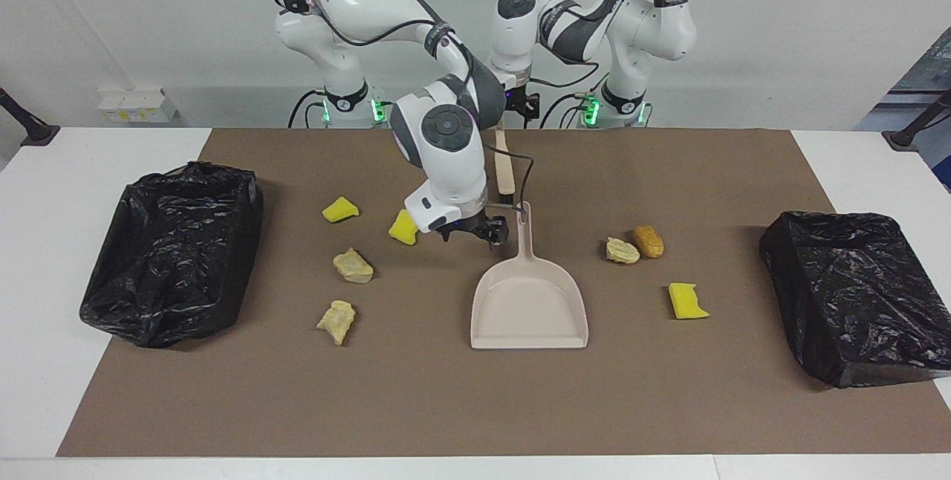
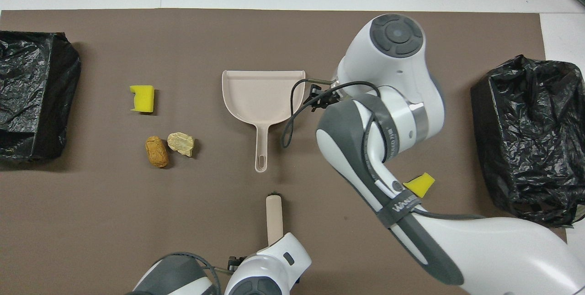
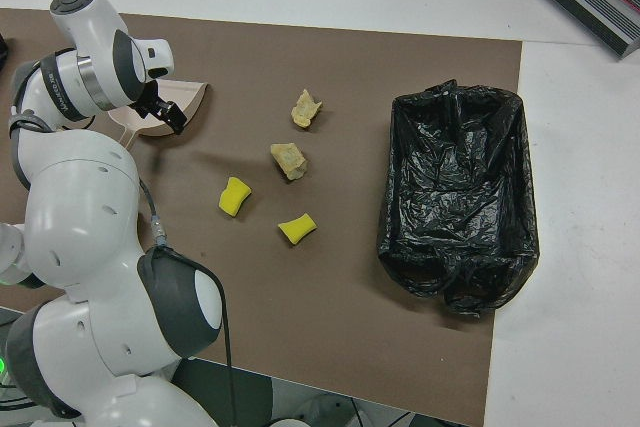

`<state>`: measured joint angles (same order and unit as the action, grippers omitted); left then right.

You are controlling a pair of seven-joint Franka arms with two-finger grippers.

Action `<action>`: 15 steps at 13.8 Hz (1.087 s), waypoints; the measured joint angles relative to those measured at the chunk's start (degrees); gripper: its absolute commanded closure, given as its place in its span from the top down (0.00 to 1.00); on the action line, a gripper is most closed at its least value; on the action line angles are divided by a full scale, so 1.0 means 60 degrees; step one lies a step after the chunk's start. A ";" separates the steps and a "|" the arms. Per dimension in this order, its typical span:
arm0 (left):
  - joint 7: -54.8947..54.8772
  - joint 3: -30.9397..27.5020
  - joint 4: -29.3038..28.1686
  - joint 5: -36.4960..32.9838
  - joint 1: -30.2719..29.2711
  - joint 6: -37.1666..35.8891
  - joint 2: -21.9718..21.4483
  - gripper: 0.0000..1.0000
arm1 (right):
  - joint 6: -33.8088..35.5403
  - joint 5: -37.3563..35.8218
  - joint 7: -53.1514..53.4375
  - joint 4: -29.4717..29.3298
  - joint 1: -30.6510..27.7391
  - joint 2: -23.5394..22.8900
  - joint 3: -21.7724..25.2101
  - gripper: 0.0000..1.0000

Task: Sweep and dump trash in bin
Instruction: 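Reach the right gripper to the beige dustpan handle and grasp it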

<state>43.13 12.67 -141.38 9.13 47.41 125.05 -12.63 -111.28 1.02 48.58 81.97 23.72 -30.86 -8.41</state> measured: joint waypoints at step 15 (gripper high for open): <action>0.0356 -0.0114 -0.0003 0.0012 0.0063 0.0067 0.0534 0.00 | -0.1179 -0.1484 -0.0158 0.0087 0.1590 -0.0614 0.0003 0.00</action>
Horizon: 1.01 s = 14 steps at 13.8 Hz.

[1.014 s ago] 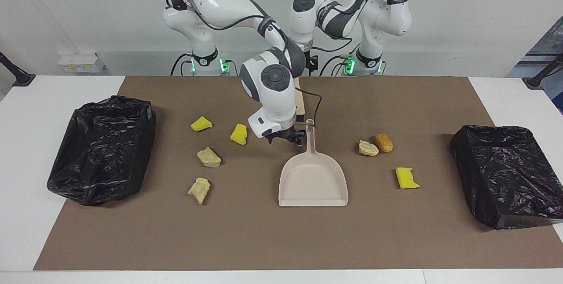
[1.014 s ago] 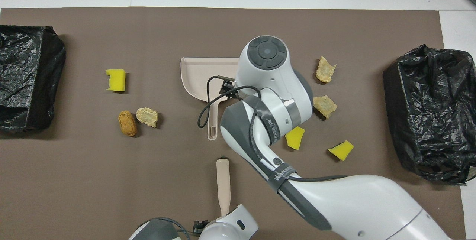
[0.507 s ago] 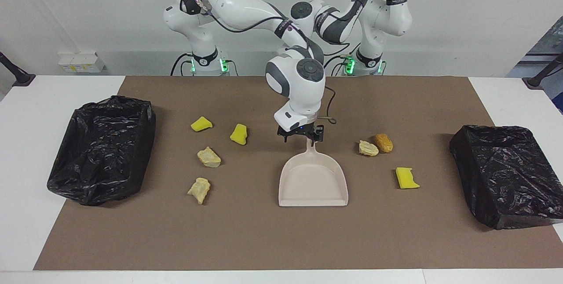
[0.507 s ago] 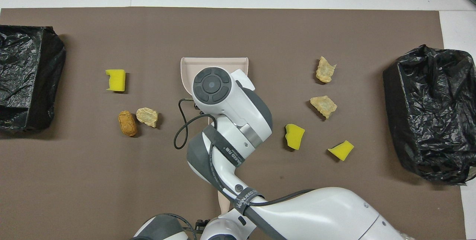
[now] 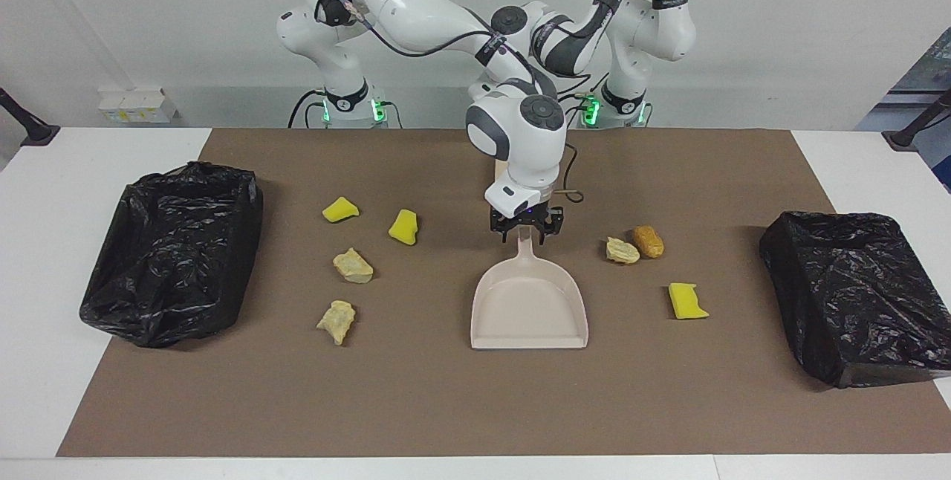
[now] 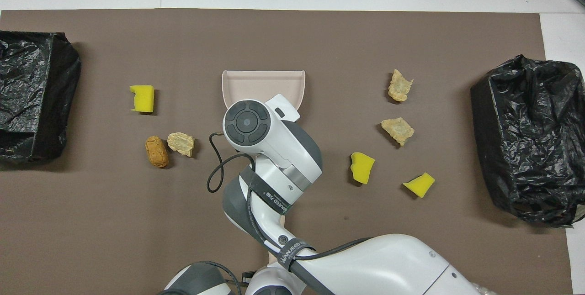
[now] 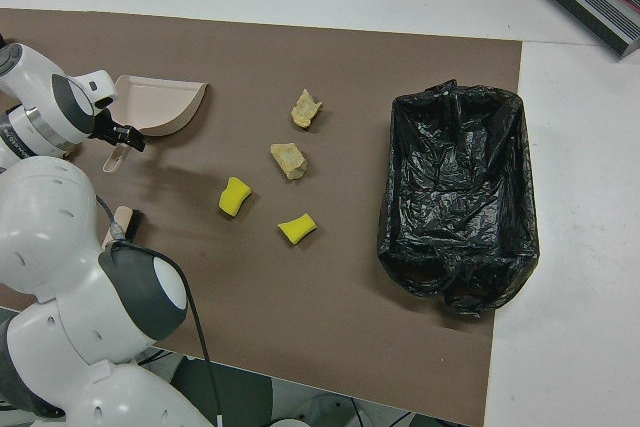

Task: Sweep and dump trash in bin
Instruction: 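Reach the right gripper to the beige dustpan handle and grasp it, then lift the dustpan with the right gripper while the left gripper grasps the brush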

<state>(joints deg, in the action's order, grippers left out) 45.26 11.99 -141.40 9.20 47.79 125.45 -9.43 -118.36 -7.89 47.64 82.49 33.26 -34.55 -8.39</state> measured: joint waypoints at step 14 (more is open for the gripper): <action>-0.5964 -0.0365 0.1730 -0.1451 -0.7425 -0.2205 -0.0492 0.00 | 0.1567 -0.0111 -0.7150 0.0015 -0.1477 0.0943 0.0049 0.00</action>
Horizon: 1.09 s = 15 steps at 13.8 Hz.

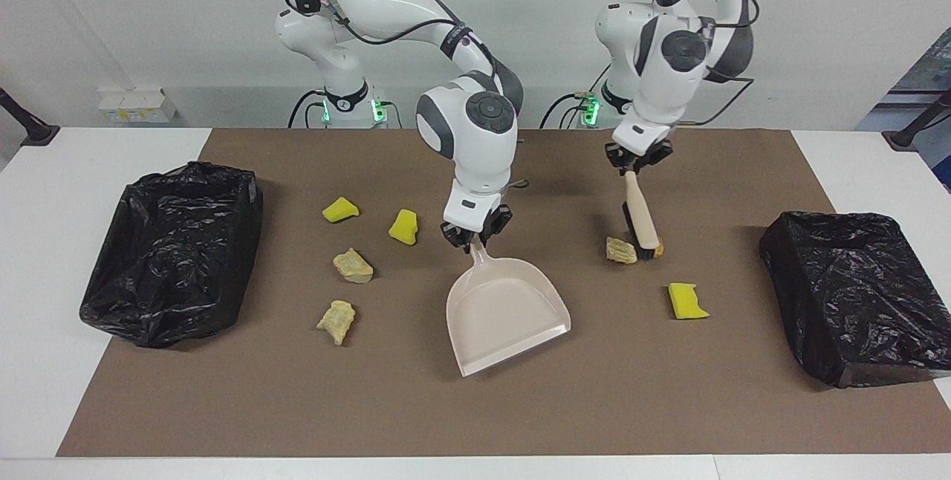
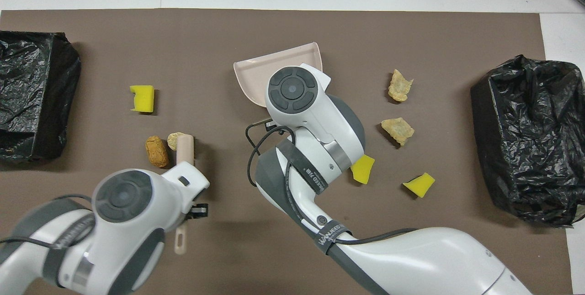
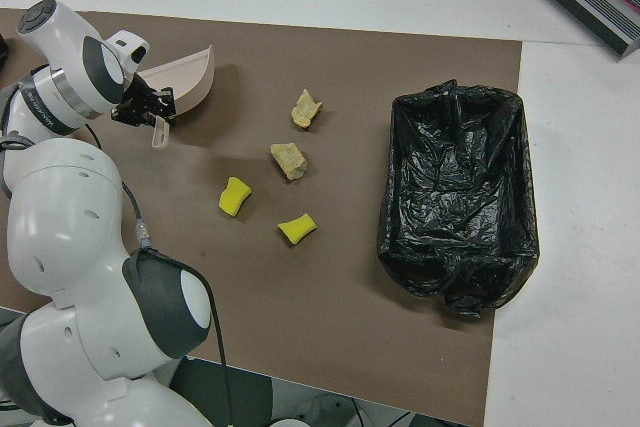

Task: Sweep and dump trash in bin
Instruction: 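Lift the dustpan with the right gripper while the left gripper grasps the brush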

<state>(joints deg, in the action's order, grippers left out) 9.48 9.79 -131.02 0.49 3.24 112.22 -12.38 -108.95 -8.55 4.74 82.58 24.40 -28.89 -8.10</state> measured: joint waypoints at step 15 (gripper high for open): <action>-0.1565 0.0202 0.2036 -0.1283 -0.2468 0.0676 0.3282 0.00 | 0.0483 -0.0822 -0.8126 0.1492 -0.0543 0.0772 -0.0034 0.00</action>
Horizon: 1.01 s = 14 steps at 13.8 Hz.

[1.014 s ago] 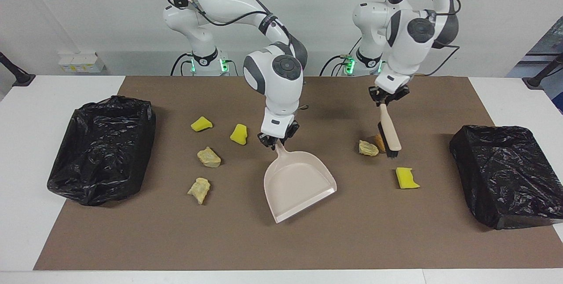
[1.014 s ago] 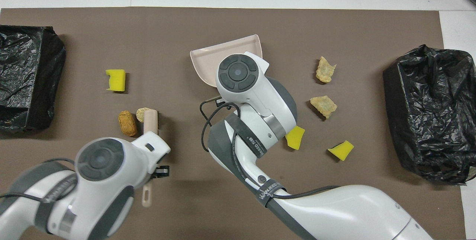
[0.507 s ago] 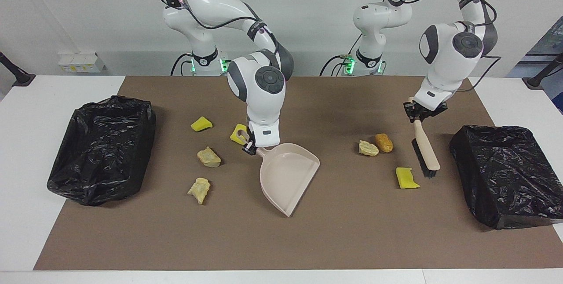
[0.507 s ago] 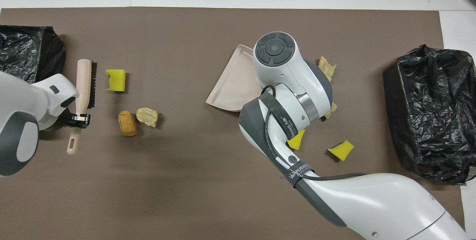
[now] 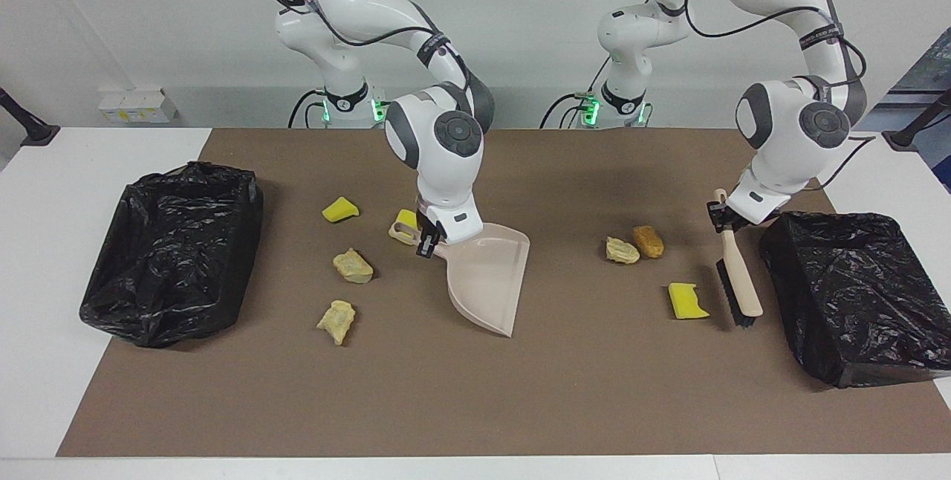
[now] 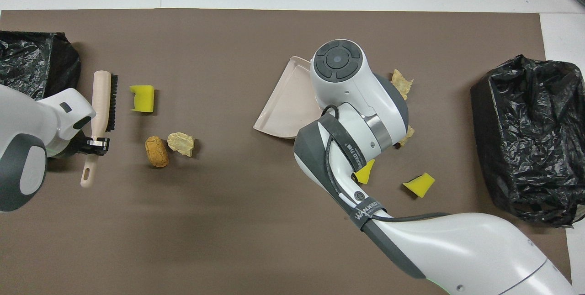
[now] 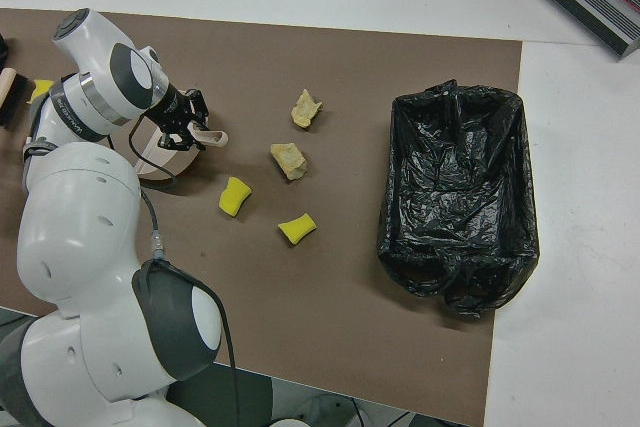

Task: Sweep and dump trash in bin
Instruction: 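Lift the dustpan with the right gripper while the left gripper grasps the brush, then sweep the bread and sponge with the left gripper toward the dustpan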

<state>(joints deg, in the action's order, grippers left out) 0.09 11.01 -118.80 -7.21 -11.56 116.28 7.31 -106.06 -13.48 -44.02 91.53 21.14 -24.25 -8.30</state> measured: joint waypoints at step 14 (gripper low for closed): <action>0.2802 0.0198 -0.0154 0.0325 0.3121 -0.0434 -0.0519 0.00 | -0.0054 -0.0027 -0.0010 0.0244 0.0006 0.0100 0.0000 0.00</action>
<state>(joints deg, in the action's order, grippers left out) 16.91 12.20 -119.72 -5.26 7.16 113.68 4.20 -106.38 -13.64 -44.08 93.00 21.18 -23.65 -8.30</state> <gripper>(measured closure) 0.744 0.683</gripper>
